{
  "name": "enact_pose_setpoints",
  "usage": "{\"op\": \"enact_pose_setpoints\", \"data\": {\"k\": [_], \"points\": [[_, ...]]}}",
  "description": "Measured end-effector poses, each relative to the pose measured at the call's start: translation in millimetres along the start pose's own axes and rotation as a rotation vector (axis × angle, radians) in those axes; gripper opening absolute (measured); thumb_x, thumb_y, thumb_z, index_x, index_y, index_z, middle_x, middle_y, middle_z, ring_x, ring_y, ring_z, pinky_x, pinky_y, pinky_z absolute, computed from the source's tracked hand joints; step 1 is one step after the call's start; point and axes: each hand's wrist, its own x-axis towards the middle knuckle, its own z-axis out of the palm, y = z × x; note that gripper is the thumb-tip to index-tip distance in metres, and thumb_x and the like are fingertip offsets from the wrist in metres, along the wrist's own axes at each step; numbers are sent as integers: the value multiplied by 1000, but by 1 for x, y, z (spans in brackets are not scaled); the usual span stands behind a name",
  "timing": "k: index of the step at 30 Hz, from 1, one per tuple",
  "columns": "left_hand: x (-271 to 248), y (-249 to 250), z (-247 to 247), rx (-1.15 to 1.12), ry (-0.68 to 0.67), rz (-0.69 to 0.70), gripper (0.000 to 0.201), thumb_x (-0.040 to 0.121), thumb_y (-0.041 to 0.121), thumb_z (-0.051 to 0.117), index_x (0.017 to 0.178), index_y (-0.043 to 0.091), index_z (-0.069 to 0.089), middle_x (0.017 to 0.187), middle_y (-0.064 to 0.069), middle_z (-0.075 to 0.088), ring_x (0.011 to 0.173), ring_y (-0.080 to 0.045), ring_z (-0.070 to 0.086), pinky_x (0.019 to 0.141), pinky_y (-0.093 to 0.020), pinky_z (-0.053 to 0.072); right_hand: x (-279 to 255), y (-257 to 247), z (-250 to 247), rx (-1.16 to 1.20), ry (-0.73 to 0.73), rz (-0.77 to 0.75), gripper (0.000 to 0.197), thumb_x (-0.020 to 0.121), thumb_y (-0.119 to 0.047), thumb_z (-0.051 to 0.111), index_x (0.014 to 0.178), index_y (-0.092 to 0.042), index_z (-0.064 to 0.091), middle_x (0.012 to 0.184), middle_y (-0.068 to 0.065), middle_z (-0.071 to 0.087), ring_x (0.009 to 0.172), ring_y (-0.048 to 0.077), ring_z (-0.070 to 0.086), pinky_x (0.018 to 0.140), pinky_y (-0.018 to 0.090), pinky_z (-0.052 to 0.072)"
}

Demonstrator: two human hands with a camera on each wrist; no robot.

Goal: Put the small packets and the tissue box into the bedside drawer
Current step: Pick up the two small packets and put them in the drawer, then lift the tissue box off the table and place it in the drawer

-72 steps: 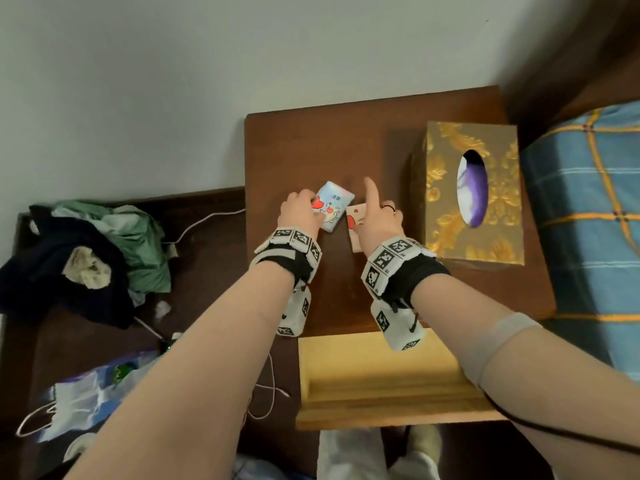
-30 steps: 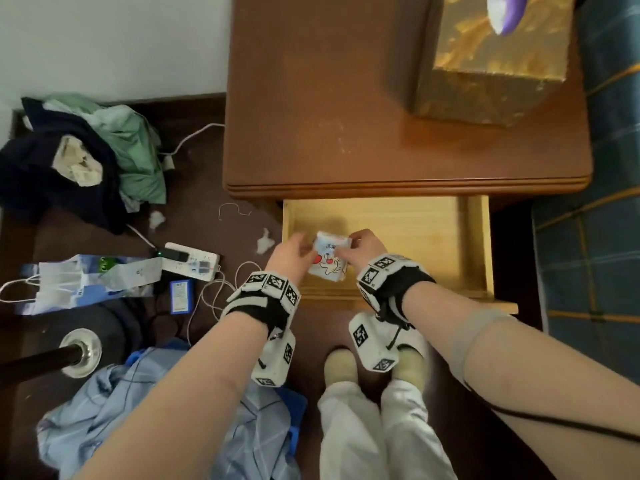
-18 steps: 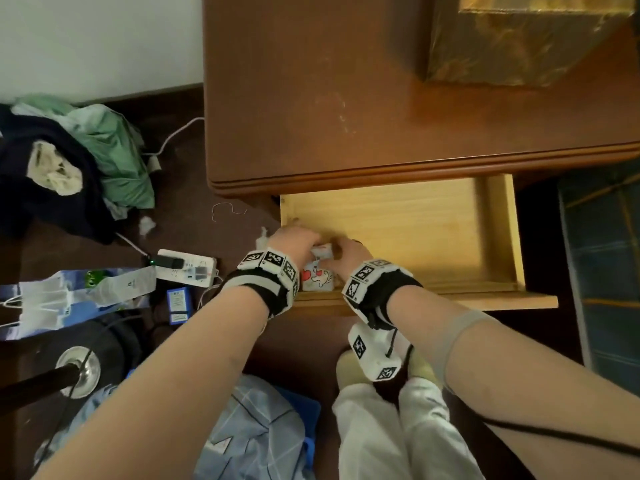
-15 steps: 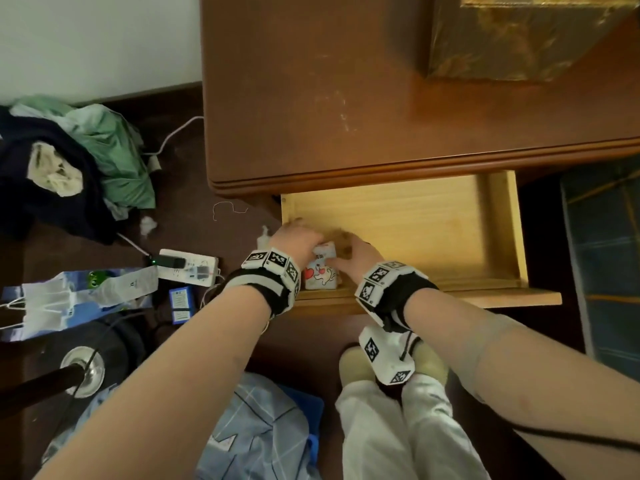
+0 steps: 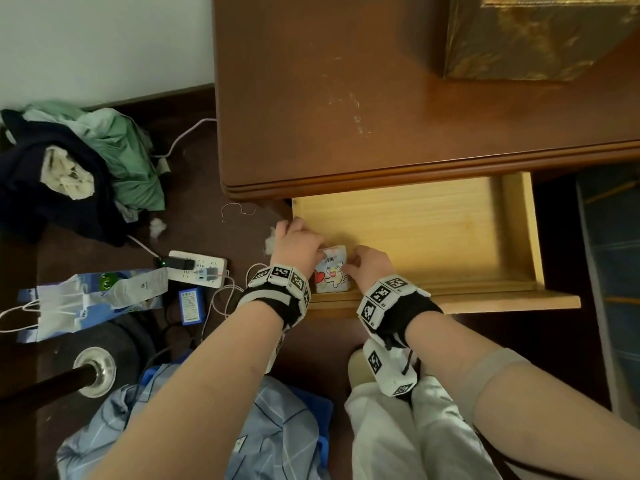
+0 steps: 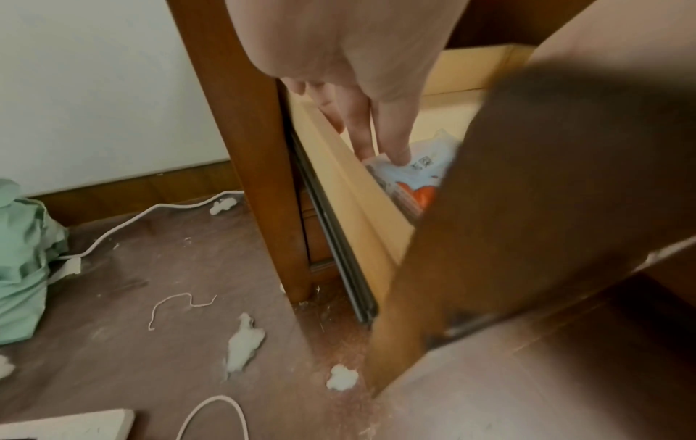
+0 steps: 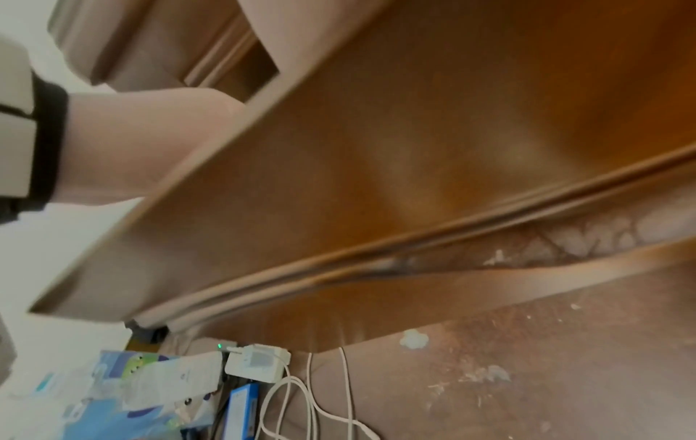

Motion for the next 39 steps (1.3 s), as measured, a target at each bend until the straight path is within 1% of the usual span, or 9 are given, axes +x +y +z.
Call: {"op": "enact_pose_setpoints", "data": {"k": [6,9,14,19,24,27,30,35,39], "points": [[-4,2,4,-58,41,-4,24,90,26,54,109,17,67,119,-2,66,132,-21,32,111,-40,14,4,0,2,1,28,8,33,90,-19,57,118,-2,55,119,18,64,108,31,61,84,32,49],[-2,3,3,-59,29,-3,25,91,28,54,110,18,66,121,0,65,132,-21,32,113,-43,15,6,2,3,46,35,43,42,89,-20,59,126,-4,51,124,16,62,114,30,59,90,34,48],[-4,4,1,-35,38,3,24,90,27,54,111,17,64,123,0,64,131,-21,33,110,-41,19,6,4,4,22,-20,0,39,89,-21,57,124,-5,55,124,16,63,114,30,58,93,35,47],[-8,9,-8,-80,28,-26,34,91,32,53,123,20,55,134,0,56,135,-21,32,112,-42,18,3,2,5,51,2,-32,42,88,-25,58,125,-5,53,124,15,64,113,30,59,93,35,48],[-25,16,-31,-315,139,-86,29,93,30,52,118,18,60,122,-2,64,121,-24,49,106,-40,32,-21,1,-22,128,157,-71,34,92,-28,49,118,-7,53,115,13,65,100,29,62,80,33,47],[-45,27,-59,-475,168,-27,23,94,24,51,106,12,66,105,-6,72,99,-23,64,90,-36,51,-49,-7,-54,89,264,-172,24,94,-28,44,107,-11,56,97,5,65,83,24,58,72,33,46],[-61,47,-98,-501,235,54,22,95,25,49,101,13,67,95,-5,72,85,-21,64,81,-35,54,-79,-21,-92,-67,379,-293,24,95,-31,43,101,-14,58,87,3,63,78,21,54,63,28,37],[-57,85,-177,-595,432,133,18,91,23,55,93,12,68,93,-8,68,84,-23,60,80,-36,50,-110,-41,-172,-176,627,-493,22,93,-24,47,100,-9,62,94,10,68,93,30,58,76,37,44],[-31,113,-233,-645,485,157,17,91,21,55,93,10,68,96,-10,64,89,-24,62,84,-41,51,-107,-47,-243,-119,808,-485,24,88,-22,53,107,-9,61,111,12,66,105,32,57,89,43,44]]}}
